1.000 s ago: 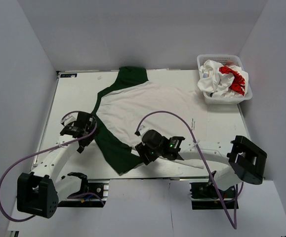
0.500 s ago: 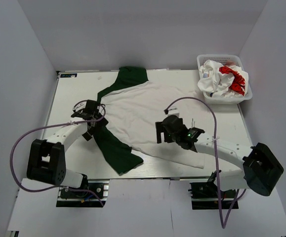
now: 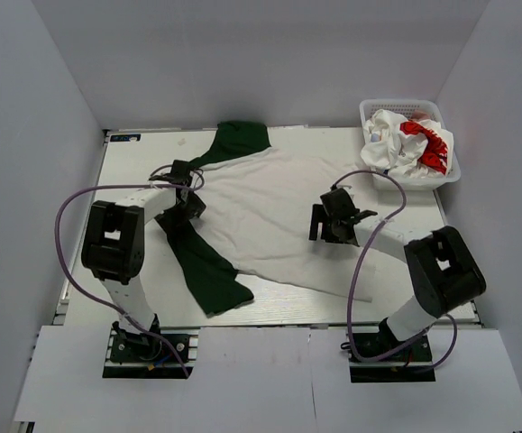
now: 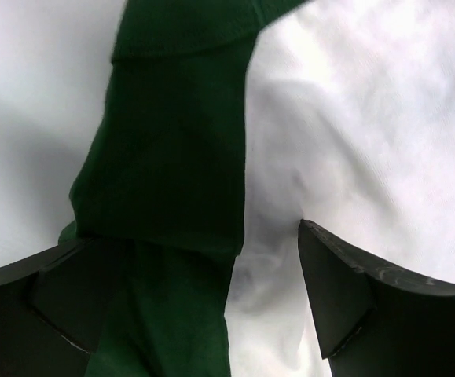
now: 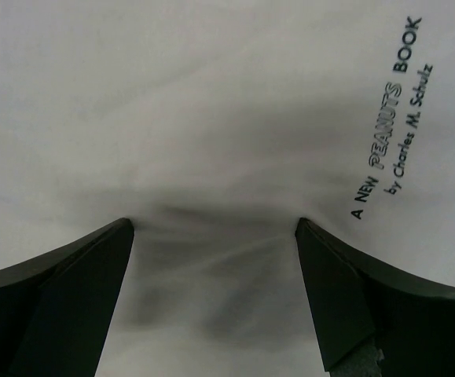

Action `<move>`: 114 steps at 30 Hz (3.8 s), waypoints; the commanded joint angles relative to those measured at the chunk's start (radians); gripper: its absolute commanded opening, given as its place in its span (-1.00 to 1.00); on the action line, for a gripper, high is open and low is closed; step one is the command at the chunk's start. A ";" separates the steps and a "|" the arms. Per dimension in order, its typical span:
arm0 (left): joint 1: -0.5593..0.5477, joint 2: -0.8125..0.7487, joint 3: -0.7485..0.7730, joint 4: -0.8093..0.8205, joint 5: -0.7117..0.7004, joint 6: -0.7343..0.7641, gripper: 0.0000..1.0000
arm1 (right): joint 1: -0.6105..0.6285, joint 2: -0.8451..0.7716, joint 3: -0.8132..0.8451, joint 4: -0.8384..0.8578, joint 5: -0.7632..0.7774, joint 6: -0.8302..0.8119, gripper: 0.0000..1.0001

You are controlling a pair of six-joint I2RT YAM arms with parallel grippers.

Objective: Fold and stack the t-shirts

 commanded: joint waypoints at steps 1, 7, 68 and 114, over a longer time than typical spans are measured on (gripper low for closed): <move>0.042 0.073 0.062 -0.054 -0.035 0.003 1.00 | -0.051 0.092 0.080 0.044 -0.052 -0.034 0.80; 0.105 0.168 0.175 -0.040 0.024 0.052 1.00 | -0.121 0.253 0.247 0.073 -0.046 -0.095 0.80; -0.097 -0.656 -0.593 -0.437 0.597 0.112 -1.00 | -0.216 -0.394 -0.256 -0.286 -0.005 0.250 0.70; -0.056 -0.140 0.312 0.052 0.368 0.283 -1.00 | -0.261 -0.149 0.243 -0.263 0.018 0.129 -1.00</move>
